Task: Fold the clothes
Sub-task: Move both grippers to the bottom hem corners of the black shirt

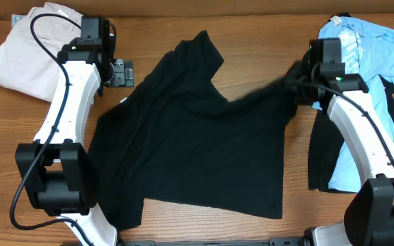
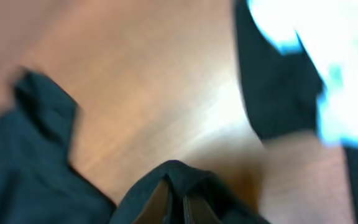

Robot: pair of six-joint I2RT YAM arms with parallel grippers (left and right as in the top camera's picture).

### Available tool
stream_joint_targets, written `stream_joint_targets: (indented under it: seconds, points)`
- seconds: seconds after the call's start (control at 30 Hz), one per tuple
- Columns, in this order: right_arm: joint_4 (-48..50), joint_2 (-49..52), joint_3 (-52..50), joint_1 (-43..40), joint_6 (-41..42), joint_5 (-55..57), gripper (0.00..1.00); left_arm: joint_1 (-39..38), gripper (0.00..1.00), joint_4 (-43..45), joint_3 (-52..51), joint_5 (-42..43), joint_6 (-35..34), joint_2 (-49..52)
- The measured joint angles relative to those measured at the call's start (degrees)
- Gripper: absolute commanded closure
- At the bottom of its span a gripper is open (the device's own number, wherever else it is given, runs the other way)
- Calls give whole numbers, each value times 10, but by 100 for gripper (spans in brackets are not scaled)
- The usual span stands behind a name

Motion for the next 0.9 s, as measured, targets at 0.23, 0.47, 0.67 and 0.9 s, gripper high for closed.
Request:
stream_joint_targets:
  seconds: [0.23, 0.47, 0.67, 0.9]
  points:
    - [113, 85, 4, -2, -8, 0, 47, 26, 1, 2, 13, 1, 0, 0]
    - [21, 139, 14, -8, -12, 0, 0, 41, 0, -134, 165, 2, 0, 1]
    - [-185, 78, 111, -20, -21, -6, 0, 50, 4, -308, 377, 7, -19, 0]
    - [-367, -128, 154, -3, -24, -10, 0, 53, 9, -444, 466, 43, -80, -25]
